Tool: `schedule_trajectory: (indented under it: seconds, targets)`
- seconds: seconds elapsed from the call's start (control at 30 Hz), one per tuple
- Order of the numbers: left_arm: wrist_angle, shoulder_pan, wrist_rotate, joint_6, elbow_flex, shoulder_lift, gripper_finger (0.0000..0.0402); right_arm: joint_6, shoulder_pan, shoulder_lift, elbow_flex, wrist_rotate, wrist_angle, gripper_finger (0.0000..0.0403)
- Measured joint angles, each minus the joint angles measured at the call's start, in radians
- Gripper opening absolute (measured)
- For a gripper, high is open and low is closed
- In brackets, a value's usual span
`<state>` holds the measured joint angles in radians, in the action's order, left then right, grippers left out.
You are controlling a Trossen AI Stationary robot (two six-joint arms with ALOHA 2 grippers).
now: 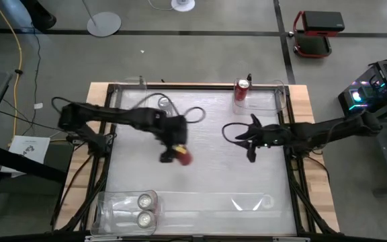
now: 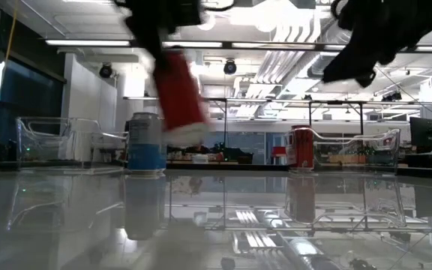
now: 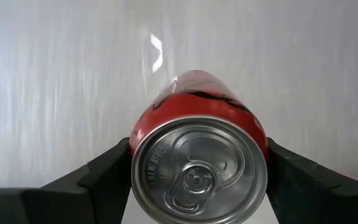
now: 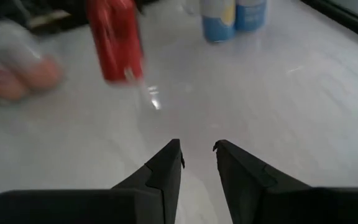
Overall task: Sort soda cans
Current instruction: Put the left red/black soda can into the right transparent bin
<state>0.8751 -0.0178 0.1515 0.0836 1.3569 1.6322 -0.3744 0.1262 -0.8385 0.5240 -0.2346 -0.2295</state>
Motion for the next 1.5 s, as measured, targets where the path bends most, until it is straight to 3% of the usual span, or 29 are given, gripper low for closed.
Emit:
schedule_trajectory:
  seconds: [0.1,0.27,0.43,0.6,0.93,1.2,1.37,1.5]
  targets:
    - [-0.075,0.011,-0.005,0.079,0.113,0.128,0.0287,-0.038,0.044,0.069,0.028,-0.001,-0.071,0.0098]
    - [-0.018,-0.003,-0.017,0.245,0.4,0.36,0.0287,-0.093,0.113,0.124,0.049,-0.036,-0.099,0.0098]
    - [0.172,-0.031,-0.167,0.342,0.696,0.566,0.0287,-0.154,0.172,0.125,0.052,-0.117,-0.124,0.0098]
    - [0.246,-0.055,-0.243,0.392,0.886,0.698,0.0287,-0.245,0.224,0.124,0.052,-0.18,-0.179,0.0098]
    - [0.223,-0.075,-0.235,0.427,0.921,0.743,0.0326,-0.333,0.275,0.124,0.051,-0.234,-0.264,0.0098]
    - [0.226,-0.082,-0.194,0.452,0.919,0.729,0.0333,-0.249,0.273,0.124,0.051,-0.259,-0.271,0.0098]
    - [0.22,-0.096,-0.163,0.457,0.919,0.706,0.0334,-0.231,0.273,0.124,0.051,-0.205,-0.279,0.0098]
    - [0.22,-0.11,-0.161,0.453,0.919,0.679,0.0334,-0.127,0.273,0.123,0.051,-0.217,-0.268,0.0098]
